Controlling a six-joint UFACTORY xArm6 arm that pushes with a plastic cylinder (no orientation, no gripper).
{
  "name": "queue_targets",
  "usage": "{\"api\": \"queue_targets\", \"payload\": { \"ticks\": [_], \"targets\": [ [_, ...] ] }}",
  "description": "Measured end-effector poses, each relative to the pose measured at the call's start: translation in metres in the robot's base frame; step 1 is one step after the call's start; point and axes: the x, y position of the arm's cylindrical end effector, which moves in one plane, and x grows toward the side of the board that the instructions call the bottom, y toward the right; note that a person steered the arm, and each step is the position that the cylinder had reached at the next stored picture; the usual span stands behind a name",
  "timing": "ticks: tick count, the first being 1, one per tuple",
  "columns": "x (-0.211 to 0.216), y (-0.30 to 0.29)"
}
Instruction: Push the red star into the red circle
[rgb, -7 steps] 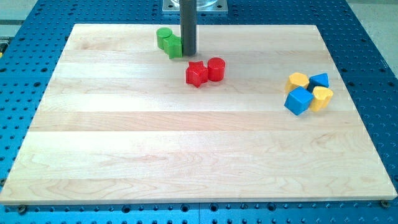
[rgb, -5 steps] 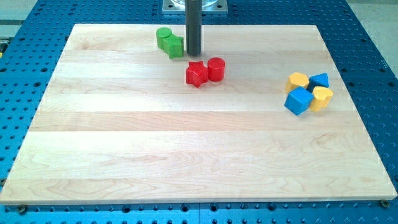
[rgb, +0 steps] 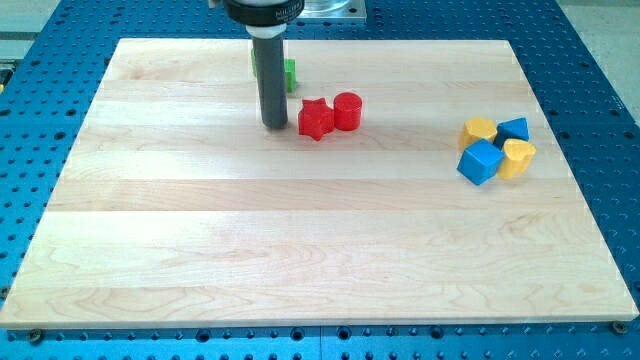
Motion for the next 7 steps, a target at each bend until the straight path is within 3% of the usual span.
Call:
{"api": "queue_targets", "payload": {
  "ticks": [1, 3, 5, 7],
  "targets": [
    [0.008, 0.011],
    [0.008, 0.108],
    [0.01, 0.108],
    [0.107, 0.115]
  ]
}}
